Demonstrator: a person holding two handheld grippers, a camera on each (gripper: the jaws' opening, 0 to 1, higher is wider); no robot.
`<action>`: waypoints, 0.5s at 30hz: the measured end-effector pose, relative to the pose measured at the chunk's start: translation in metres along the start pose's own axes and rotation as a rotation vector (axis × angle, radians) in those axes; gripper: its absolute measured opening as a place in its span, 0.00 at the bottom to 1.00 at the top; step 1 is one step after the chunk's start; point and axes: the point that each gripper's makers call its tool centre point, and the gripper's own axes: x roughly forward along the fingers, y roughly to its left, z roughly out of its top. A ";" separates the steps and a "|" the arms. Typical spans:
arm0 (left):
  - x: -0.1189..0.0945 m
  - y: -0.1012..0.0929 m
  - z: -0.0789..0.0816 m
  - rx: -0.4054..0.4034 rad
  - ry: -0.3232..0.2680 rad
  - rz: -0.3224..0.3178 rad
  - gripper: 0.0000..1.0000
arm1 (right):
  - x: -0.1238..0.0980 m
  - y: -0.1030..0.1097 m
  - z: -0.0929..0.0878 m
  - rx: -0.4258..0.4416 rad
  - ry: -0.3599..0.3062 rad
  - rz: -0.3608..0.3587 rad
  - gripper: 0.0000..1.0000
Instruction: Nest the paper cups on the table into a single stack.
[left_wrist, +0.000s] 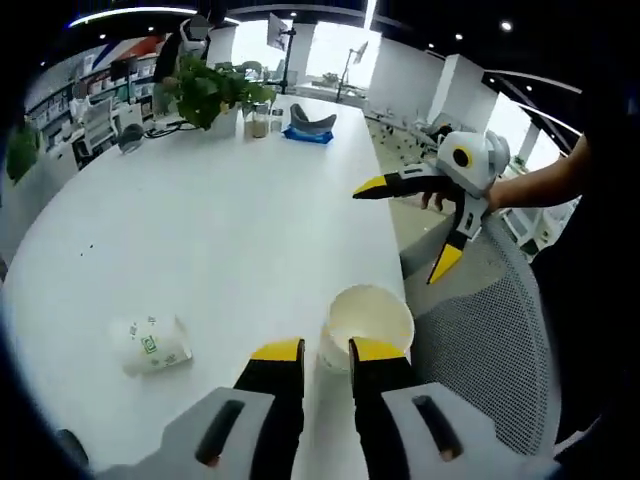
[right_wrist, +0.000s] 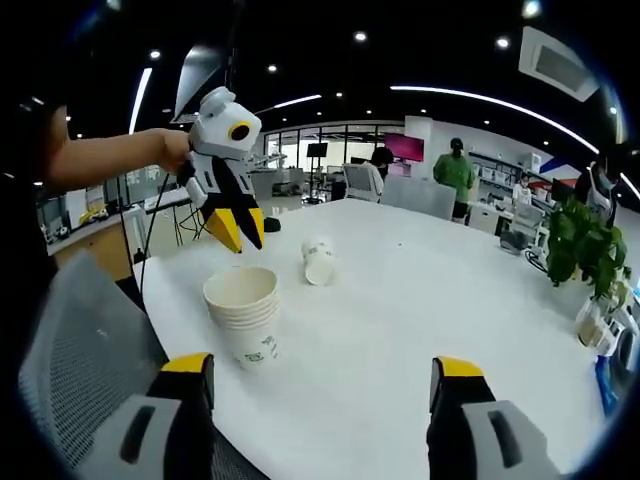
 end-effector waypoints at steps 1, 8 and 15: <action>-0.002 0.007 -0.001 -0.006 -0.005 0.025 0.17 | 0.000 0.000 0.000 0.001 0.000 0.001 0.90; -0.010 0.041 -0.011 -0.027 -0.019 0.095 0.26 | 0.001 0.000 -0.002 0.001 0.006 0.005 0.90; -0.011 0.066 -0.016 -0.042 -0.038 0.130 0.29 | 0.001 -0.001 -0.004 0.003 0.015 0.002 0.90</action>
